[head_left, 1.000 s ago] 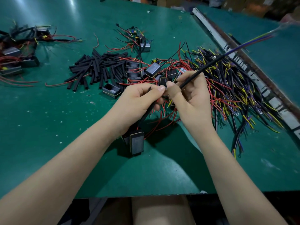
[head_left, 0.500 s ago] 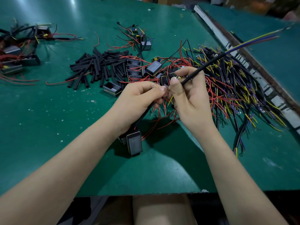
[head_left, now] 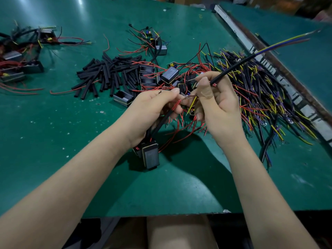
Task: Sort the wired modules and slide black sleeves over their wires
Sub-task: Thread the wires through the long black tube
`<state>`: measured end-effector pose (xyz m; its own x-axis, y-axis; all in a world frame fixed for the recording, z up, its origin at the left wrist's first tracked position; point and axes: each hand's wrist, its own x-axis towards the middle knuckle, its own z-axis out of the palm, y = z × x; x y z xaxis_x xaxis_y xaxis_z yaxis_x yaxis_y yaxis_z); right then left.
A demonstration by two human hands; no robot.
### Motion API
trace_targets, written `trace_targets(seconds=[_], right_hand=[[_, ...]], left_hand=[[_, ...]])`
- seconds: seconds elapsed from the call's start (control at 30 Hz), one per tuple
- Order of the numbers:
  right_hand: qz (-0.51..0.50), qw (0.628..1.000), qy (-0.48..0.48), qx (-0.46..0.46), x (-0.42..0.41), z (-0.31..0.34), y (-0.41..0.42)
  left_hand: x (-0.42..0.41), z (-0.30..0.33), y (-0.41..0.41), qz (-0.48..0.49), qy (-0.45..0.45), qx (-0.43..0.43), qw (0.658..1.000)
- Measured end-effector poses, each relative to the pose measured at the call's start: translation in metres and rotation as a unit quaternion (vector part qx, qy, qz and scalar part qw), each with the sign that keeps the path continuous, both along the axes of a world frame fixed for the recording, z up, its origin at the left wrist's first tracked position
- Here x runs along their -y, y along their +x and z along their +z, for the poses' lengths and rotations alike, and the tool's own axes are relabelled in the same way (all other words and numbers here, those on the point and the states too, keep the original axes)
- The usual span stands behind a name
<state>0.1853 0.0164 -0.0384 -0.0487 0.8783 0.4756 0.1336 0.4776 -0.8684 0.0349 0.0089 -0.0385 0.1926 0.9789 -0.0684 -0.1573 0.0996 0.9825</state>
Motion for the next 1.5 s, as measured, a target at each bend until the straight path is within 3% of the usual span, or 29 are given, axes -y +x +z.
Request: trace_targets(seconds=[0.27, 0.37, 0.6, 0.77, 0.93, 1.17, 1.33, 1.5], right_hand=[[-0.001, 0.999, 0.009, 0.053, 0.001, -0.004, -0.002], [0.004, 0.998, 0.006, 0.057, 0.002, -0.005, -0.003], [0.033, 0.999, -0.024, -0.024, 0.001, -0.001, -0.002], [0.099, 0.982, -0.105, -0.124, -0.001, 0.004, 0.001], [0.061, 0.966, -0.145, -0.203, -0.004, 0.008, 0.006], [0.014, 0.980, -0.126, -0.155, -0.004, 0.004, 0.004], [-0.015, 0.993, -0.077, -0.086, -0.003, 0.001, 0.003], [0.001, 0.996, -0.073, -0.048, -0.004, -0.002, 0.002]], left_hand=[[0.001, -0.003, 0.000, 0.031, 0.059, -0.066, 0.996], [0.001, -0.004, -0.002, 0.034, 0.069, -0.051, 0.996], [0.001, -0.004, 0.000, 0.018, 0.044, 0.008, 0.999], [0.002, -0.002, 0.000, 0.004, 0.036, 0.022, 0.999], [0.000, -0.002, -0.001, 0.057, 0.096, 0.000, 0.994], [0.003, -0.005, 0.001, 0.062, 0.184, -0.129, 0.972], [0.003, -0.005, 0.000, 0.082, 0.192, -0.145, 0.967], [0.001, -0.010, -0.002, 0.109, 0.242, -0.236, 0.935]])
